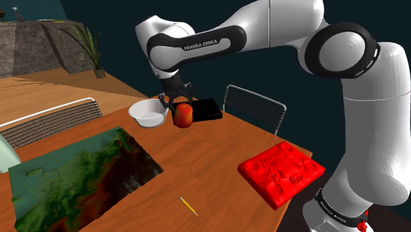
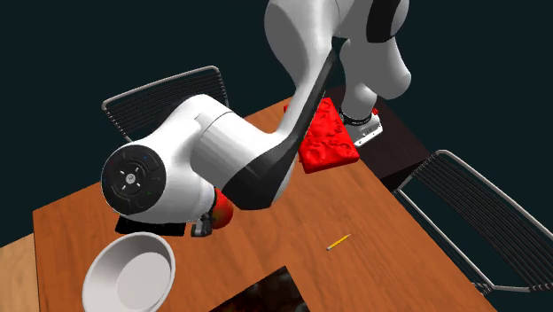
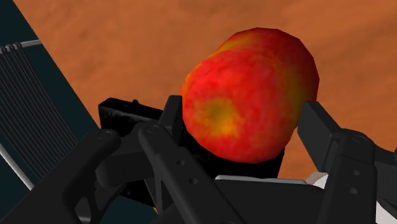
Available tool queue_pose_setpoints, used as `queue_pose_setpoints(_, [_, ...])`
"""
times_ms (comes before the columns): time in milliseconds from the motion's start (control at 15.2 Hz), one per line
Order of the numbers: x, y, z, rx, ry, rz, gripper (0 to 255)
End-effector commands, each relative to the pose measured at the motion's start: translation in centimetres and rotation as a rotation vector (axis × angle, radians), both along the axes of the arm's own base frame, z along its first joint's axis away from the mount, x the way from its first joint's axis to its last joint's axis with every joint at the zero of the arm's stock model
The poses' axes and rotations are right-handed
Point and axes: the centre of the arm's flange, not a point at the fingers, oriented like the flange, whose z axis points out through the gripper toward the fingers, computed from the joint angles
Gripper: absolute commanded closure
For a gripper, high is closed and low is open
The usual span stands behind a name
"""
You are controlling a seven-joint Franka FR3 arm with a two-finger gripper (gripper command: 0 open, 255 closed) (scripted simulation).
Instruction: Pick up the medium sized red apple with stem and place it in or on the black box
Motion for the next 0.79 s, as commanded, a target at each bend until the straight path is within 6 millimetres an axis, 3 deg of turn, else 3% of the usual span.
queue_pose_setpoints(0, [1.2, -2.8, 0.4, 0.000, 0.000, 0.001, 255])
queue_pose_setpoints(726, [8.7, -15.1, 1.2, 0.000, 0.000, 0.001, 255])
